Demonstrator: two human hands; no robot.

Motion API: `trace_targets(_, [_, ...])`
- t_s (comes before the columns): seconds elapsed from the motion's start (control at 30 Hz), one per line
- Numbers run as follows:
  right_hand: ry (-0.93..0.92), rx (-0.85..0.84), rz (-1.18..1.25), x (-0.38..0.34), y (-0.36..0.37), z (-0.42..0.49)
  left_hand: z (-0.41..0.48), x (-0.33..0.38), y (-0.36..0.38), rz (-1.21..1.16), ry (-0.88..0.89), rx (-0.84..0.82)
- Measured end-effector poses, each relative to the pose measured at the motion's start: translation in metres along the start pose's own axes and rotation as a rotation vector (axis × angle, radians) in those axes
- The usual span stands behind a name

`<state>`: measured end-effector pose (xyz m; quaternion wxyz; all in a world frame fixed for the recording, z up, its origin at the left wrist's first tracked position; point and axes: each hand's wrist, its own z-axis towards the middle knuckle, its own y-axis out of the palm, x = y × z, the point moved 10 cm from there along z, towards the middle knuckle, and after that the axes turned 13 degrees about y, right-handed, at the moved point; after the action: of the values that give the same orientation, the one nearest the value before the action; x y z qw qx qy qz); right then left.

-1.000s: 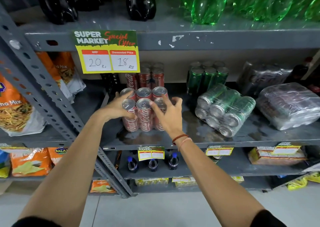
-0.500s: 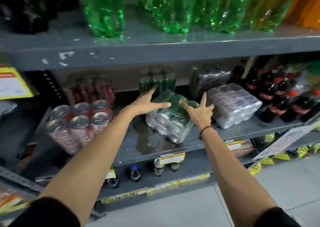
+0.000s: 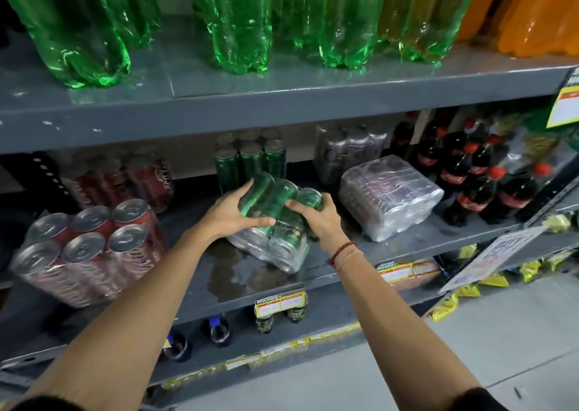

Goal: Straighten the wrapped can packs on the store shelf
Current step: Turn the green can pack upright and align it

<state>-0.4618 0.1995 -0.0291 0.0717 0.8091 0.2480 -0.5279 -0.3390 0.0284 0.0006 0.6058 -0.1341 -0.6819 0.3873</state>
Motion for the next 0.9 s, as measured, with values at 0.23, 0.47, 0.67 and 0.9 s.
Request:
trace_targets(0.23, [-0.588,-0.04,-0.266,-0.05,0.015,-0.046,-0.061,0.004,0.004,0.153,0.03,0.408])
trace_targets(0.47, [-0.747,-0.009,-0.389,-0.028,0.013,-0.059,-0.087,0.008,0.036,0.178,0.041,0.509])
trace_targets(0.67, [-0.739,0.011,-0.387,-0.022,0.009,-0.064,-0.107,0.007,0.041,0.151,0.092,0.468])
trace_targets(0.9, [-0.432,-0.206,-0.362,-0.064,0.029,-0.023,-0.11,0.031,0.028,-0.275,-0.168,0.763])
